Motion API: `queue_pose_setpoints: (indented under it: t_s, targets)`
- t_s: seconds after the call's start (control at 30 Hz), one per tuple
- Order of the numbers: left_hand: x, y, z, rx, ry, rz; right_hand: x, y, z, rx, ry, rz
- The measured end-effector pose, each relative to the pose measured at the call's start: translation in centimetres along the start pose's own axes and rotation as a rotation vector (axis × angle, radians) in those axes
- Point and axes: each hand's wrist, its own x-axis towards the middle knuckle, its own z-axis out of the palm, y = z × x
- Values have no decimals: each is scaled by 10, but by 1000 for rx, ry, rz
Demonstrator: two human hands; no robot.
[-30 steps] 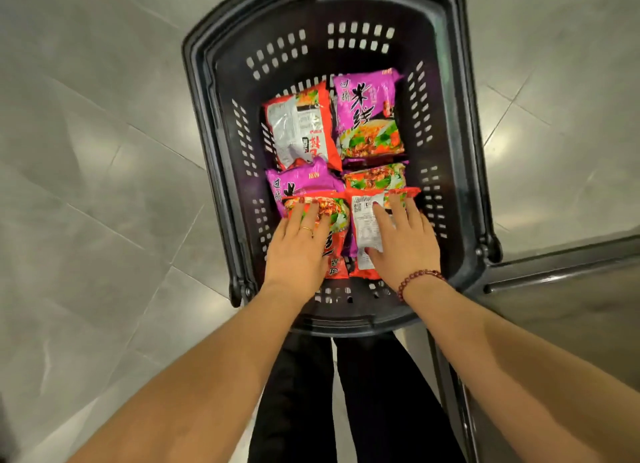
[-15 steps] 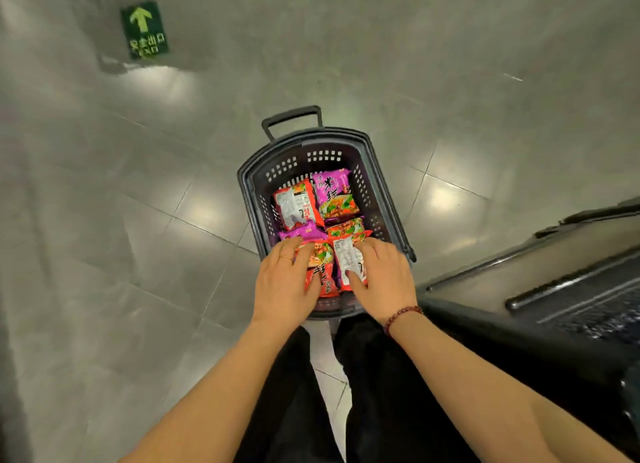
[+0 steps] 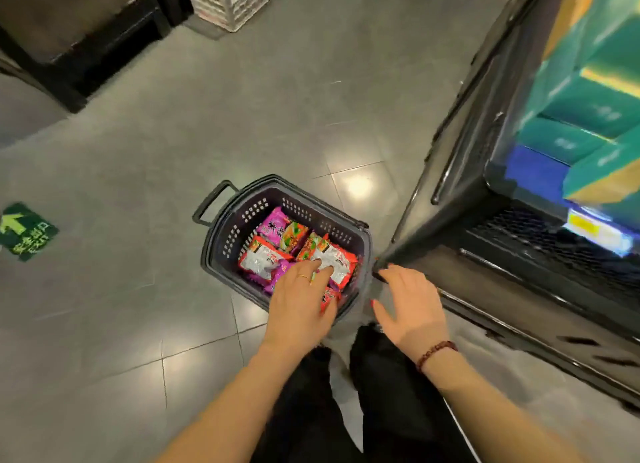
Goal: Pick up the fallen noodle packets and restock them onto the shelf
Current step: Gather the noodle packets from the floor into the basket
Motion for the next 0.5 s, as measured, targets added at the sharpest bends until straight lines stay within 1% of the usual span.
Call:
queue_pose_setpoints:
  t_s: [0.1, 0.17, 0.23, 0.37, 0.5]
  targets:
    - [7, 22, -3, 21, -28, 165, -44, 16, -16, 1, 121, 134]
    - [11, 43, 1, 42, -76, 259, -74, 32, -27, -15, 191, 212]
    - [14, 70, 9, 59, -151, 341, -106, 50, -38, -32, 213, 310]
    - [12, 135, 34, 85, -245, 553, -179, 88, -58, -42, 189, 598]
    - [-6, 219, 68, 72, -316, 755, -272, 126, -77, -57, 296, 811]
